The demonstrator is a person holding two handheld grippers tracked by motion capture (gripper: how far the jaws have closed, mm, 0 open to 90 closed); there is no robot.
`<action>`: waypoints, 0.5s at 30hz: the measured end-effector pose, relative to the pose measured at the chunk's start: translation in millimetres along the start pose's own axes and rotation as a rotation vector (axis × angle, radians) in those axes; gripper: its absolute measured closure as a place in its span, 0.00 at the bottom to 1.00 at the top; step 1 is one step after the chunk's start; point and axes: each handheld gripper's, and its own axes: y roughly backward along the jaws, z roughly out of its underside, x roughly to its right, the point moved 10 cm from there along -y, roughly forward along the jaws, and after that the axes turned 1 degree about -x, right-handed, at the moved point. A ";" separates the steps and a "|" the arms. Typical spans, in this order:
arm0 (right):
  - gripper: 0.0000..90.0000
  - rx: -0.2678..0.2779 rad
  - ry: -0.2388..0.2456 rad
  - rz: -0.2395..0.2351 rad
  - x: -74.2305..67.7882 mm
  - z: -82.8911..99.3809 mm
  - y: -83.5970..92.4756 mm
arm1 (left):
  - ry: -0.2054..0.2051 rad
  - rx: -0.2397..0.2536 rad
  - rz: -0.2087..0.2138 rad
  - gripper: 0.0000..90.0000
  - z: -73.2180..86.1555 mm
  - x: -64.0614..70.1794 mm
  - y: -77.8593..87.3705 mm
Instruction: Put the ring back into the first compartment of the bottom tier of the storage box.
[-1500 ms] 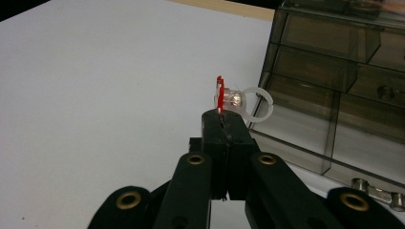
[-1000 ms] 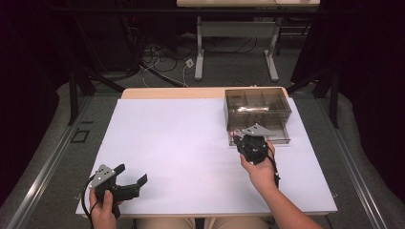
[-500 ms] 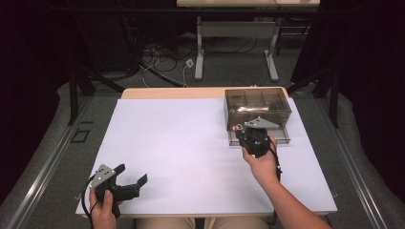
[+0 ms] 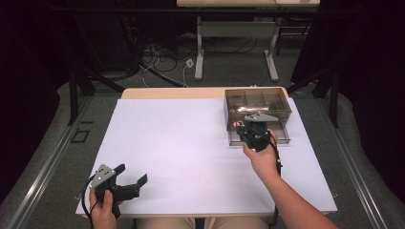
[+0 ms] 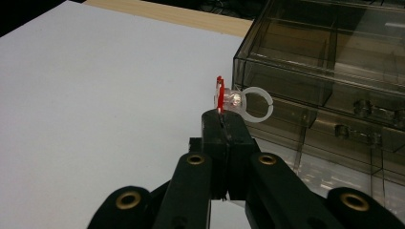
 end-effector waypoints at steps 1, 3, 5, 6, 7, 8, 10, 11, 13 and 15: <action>1.00 -0.008 -0.003 0.003 2.4 -0.1 -2.0 | -0.001 -0.004 0.000 0.00 0.3 -0.1 0.3; 1.00 -0.016 -0.018 0.000 3.8 0.1 -3.9 | 0.000 -0.004 0.000 0.00 0.2 -0.1 0.3; 1.00 -0.023 -0.021 0.004 6.1 0.4 -5.8 | 0.000 -0.004 0.000 0.00 0.1 -0.1 0.3; 1.00 -0.029 -0.027 0.005 6.9 0.7 -6.6 | 0.000 -0.004 0.001 0.00 0.2 -0.1 0.2; 1.00 -0.031 -0.030 0.005 8.0 0.6 -7.9 | -0.002 -0.005 0.001 0.00 0.3 -0.1 0.1; 1.00 -0.031 -0.030 0.005 8.0 0.6 -7.9 | -0.002 -0.005 0.001 0.00 0.3 -0.1 0.1; 1.00 -0.039 -0.034 0.011 10.3 0.8 -9.7 | -0.003 -0.006 0.002 0.00 0.3 0.0 0.1; 1.00 -0.043 -0.044 0.012 11.9 1.0 -12.3 | -0.003 -0.005 0.002 0.00 0.2 0.0 0.2; 1.00 -0.053 -0.051 0.012 13.2 1.8 -14.1 | 0.000 -0.005 0.001 0.00 0.3 -0.1 0.1; 1.00 -0.060 -0.059 0.019 14.1 2.6 -16.6 | -0.002 -0.006 0.002 0.00 0.3 -0.1 0.0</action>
